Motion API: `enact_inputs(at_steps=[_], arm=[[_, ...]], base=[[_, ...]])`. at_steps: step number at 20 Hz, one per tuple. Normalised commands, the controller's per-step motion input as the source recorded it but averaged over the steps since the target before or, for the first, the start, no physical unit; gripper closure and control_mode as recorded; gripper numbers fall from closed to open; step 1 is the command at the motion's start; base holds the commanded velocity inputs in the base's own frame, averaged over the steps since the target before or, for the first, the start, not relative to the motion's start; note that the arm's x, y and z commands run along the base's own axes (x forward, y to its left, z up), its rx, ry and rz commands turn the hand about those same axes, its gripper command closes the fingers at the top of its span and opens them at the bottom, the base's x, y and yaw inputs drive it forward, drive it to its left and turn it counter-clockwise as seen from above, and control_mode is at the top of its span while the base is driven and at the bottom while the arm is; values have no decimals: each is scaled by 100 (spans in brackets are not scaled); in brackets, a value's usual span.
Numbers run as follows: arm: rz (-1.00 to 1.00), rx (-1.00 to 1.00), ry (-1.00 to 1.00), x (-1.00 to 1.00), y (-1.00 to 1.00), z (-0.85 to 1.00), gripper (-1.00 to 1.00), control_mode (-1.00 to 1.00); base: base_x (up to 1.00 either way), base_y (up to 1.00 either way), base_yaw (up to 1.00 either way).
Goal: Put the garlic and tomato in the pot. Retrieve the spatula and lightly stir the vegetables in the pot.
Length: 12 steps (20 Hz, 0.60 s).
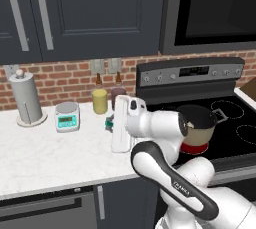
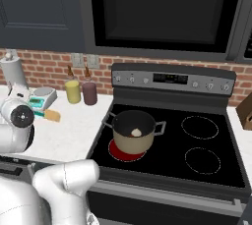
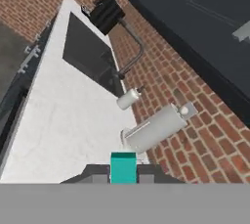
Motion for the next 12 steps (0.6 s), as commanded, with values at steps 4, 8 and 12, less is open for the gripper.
enact_inputs(at_steps=[4, 8, 12], arm=[[-44, 49, 20, -7, -69, 100, 100, -100], [-42, 48, 19, -6, -86, 100, 100, -100], [-40, 43, 17, -2, -98, 100, 100, -100]], base=[[0, 0, 0], [0, 0, 0], [0, 0, 0]])
